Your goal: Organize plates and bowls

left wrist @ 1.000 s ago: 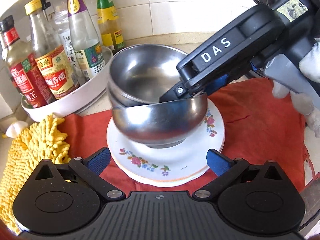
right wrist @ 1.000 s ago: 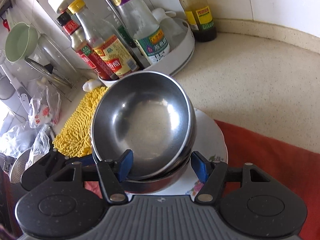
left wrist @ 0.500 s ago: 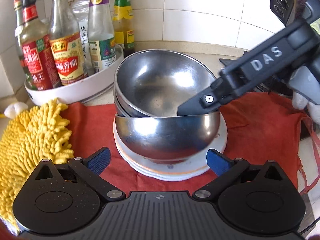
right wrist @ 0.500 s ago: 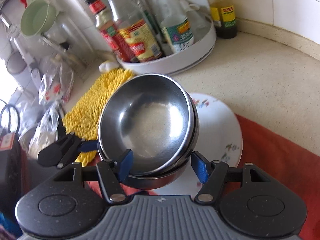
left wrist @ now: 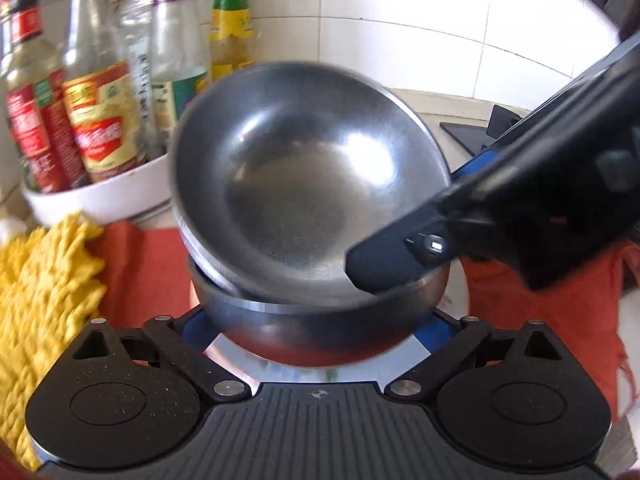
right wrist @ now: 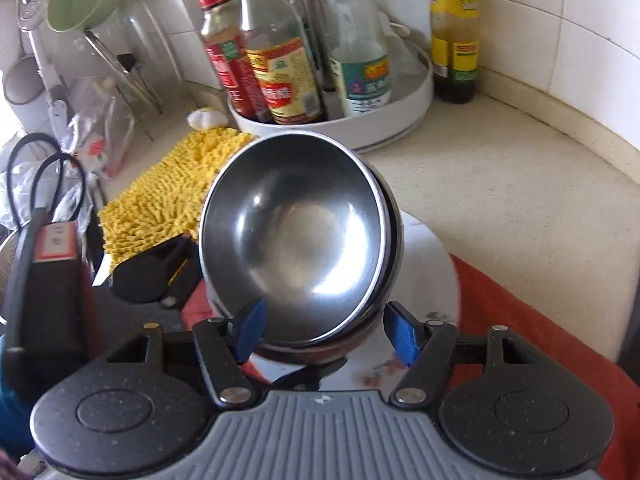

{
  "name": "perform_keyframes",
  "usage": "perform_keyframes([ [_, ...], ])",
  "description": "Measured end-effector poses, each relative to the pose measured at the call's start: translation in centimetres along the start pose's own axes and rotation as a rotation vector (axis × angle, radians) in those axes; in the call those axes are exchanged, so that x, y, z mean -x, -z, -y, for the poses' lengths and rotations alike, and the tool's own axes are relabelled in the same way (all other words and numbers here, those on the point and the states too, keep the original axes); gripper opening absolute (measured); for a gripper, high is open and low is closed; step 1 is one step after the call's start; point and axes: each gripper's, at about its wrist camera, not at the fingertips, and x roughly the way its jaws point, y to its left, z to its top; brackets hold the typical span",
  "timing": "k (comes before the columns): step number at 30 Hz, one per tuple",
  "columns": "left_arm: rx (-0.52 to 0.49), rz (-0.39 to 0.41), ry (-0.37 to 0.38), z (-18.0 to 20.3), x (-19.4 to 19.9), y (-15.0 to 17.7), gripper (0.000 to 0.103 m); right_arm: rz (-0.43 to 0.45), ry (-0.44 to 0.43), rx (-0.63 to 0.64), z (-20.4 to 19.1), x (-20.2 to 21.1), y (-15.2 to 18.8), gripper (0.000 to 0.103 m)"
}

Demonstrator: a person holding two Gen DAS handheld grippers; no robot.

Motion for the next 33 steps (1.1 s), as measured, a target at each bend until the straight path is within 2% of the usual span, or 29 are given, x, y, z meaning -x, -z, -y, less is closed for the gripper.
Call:
perform_keyframes([
  [4,-0.006,-0.051,-0.014,0.7,-1.1,-1.0,0.098,-0.040,-0.004,0.006,0.5,-0.3,-0.1,0.063],
  [7,0.002,-0.040,0.027,0.0,0.9,0.4,0.101,-0.037,-0.026,0.003,0.6,0.0,0.1,0.063],
  [11,0.004,0.003,0.019,-0.8,3.4,1.9,0.102,0.021,-0.059,-0.007,0.9,1.6,-0.3,0.063],
  [15,0.042,0.017,0.027,-1.2,3.8,2.4,0.102,0.092,-0.032,-0.038,1.8,1.5,-2.1,0.063],
  [19,0.065,0.017,0.020,-1.2,4.0,2.6,0.102,0.035,-0.013,-0.043,2.0,-1.1,-3.0,0.063],
  [22,0.068,0.013,0.010,-1.2,4.7,2.5,0.102,0.014,-0.036,-0.044,1.9,-1.7,-2.5,0.063],
  [27,0.100,0.003,-0.001,-2.0,6.6,2.5,0.103,0.090,-0.053,-0.058,1.4,1.0,-1.8,0.063],
  [33,0.142,0.041,-0.026,-3.1,9.9,2.1,0.103,0.219,0.014,-0.114,0.2,4.9,1.8,0.063],
])
